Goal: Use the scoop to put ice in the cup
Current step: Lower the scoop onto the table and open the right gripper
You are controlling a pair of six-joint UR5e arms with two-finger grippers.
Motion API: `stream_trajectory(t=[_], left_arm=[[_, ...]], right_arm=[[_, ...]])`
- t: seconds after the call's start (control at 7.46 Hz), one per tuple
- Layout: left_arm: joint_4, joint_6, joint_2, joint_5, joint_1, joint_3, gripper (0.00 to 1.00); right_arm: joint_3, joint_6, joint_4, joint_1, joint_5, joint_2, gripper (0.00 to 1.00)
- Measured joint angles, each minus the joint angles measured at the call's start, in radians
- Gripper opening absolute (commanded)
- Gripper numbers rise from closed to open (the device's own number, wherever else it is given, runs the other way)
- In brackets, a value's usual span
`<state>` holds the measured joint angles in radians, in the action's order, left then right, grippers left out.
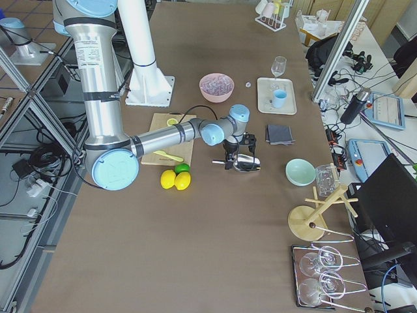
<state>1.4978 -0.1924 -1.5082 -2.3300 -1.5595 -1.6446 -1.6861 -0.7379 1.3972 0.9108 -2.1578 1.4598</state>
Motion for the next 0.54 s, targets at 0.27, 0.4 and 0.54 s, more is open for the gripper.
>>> stream_trajectory(t=[0.27, 0.4, 0.54], left_arm=[[0.001, 0.001, -0.001, -0.001, -0.001, -0.001, 0.98], [0.000, 0.001, -0.001, -0.001, -0.001, 0.000, 0.98], [-0.001, 0.001, -0.001, -0.001, -0.001, 0.001, 0.98]], right_arm=[[-0.088, 0.003, 0.034, 0.080, -0.005, 0.005, 1.00], [-0.157, 0.023, 0.103, 0.144, -0.010, 0.006, 1.00], [-0.208, 0.125, 0.190, 0.227, -0.032, 0.003, 1.00]])
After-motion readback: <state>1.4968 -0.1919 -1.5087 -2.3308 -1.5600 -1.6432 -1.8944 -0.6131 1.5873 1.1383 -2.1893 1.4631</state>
